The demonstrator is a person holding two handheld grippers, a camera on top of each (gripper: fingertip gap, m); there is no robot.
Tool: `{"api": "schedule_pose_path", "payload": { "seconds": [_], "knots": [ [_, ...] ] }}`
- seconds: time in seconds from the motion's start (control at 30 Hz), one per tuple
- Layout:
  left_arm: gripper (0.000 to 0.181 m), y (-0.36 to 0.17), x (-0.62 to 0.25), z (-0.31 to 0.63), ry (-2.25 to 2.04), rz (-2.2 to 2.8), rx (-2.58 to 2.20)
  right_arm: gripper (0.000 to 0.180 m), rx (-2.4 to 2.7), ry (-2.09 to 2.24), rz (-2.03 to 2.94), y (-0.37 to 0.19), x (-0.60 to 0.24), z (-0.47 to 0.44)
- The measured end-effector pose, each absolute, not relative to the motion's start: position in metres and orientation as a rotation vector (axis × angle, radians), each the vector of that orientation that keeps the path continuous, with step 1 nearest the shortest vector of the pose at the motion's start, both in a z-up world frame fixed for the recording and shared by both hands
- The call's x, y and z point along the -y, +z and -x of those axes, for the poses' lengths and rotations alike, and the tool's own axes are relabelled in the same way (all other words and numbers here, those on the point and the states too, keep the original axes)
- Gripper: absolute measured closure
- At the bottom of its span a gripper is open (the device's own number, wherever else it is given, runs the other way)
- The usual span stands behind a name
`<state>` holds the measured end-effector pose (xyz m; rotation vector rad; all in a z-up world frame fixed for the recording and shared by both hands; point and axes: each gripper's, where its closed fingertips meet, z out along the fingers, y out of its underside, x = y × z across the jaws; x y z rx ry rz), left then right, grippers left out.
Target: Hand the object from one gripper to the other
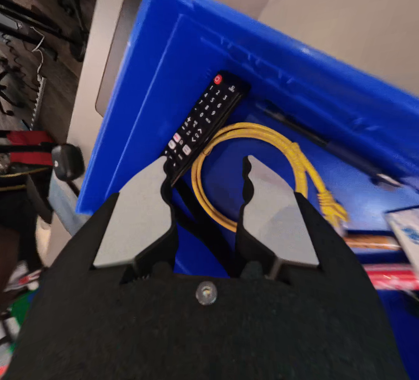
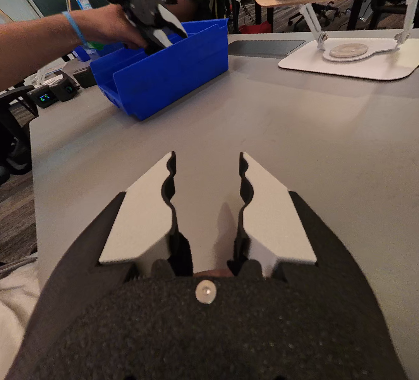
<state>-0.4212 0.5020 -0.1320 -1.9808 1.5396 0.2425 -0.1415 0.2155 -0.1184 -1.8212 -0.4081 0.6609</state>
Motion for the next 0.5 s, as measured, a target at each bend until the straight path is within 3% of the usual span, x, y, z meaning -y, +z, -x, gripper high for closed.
{"api": "schedule_pose_path", "payload": {
  "seconds": [0.17, 0.2, 0.27, 0.5],
  "knots": [
    [0.120, -0.166, -0.518, 0.396, 0.198, 1.978, -1.718, 0.124, 0.399, 0.752, 1.835, -0.119, -0.213, 0.149],
    [0.128, -0.168, -0.521, 0.389, 0.177, 1.970, -1.726, 0.124, 0.398, 0.768, 1.838, -0.119, -0.212, 0.150],
    [0.125, -0.172, -0.530, 0.383, 0.182, 1.975, -1.721, 0.124, 0.391, 0.795, 1.843, -0.120, -0.211, 0.152],
    [0.139, -0.178, -0.540, 0.384, 0.281, 1.920, -1.659, 0.124, 0.387, 0.866, 1.869, -0.123, -0.206, 0.157]
  ]
}}
